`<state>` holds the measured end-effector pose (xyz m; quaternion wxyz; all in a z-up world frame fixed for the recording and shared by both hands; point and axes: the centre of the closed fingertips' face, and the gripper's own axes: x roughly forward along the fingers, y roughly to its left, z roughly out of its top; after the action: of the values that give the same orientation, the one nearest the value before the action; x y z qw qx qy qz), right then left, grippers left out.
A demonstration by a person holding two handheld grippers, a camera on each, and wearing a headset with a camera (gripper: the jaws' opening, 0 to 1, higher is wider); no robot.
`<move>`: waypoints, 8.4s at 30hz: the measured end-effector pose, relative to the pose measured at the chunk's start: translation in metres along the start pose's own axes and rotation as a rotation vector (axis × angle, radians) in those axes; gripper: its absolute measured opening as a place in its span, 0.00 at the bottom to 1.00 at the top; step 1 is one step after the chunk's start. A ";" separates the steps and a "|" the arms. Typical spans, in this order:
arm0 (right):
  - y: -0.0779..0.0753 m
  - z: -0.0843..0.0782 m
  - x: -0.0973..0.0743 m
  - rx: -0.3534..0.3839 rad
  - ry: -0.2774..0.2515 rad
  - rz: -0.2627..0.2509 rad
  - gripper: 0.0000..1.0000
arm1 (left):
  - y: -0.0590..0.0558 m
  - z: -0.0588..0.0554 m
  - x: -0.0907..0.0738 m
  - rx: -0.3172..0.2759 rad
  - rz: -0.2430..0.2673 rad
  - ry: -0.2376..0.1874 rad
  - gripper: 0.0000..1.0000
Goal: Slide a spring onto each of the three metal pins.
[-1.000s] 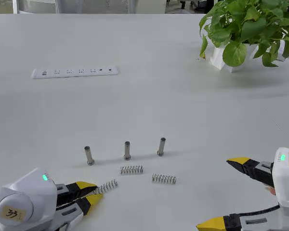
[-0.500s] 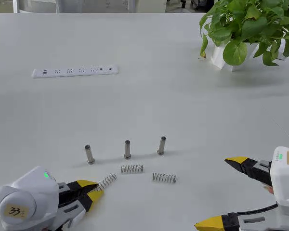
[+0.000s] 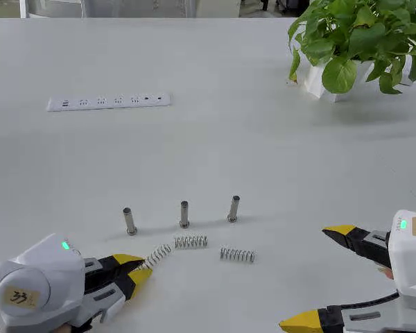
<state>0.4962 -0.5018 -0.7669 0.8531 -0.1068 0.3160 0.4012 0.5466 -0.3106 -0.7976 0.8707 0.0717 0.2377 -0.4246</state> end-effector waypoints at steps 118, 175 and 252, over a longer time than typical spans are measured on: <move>0.087 0.105 0.015 0.057 -0.190 0.456 0.06 | -0.101 0.079 -0.020 0.123 -0.465 -0.098 0.06; 0.090 0.091 0.030 -0.399 0.077 0.457 0.29 | -0.095 0.043 0.002 0.232 -0.403 0.105 0.06; 0.095 0.075 0.056 -0.726 0.392 0.612 0.07 | -0.087 0.050 0.001 0.164 -0.325 0.019 0.14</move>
<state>0.4855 -0.3723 -0.7370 0.5294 -0.3719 0.3272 0.6887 0.4981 -0.3826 -0.7475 0.7794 0.1071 0.2190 -0.5771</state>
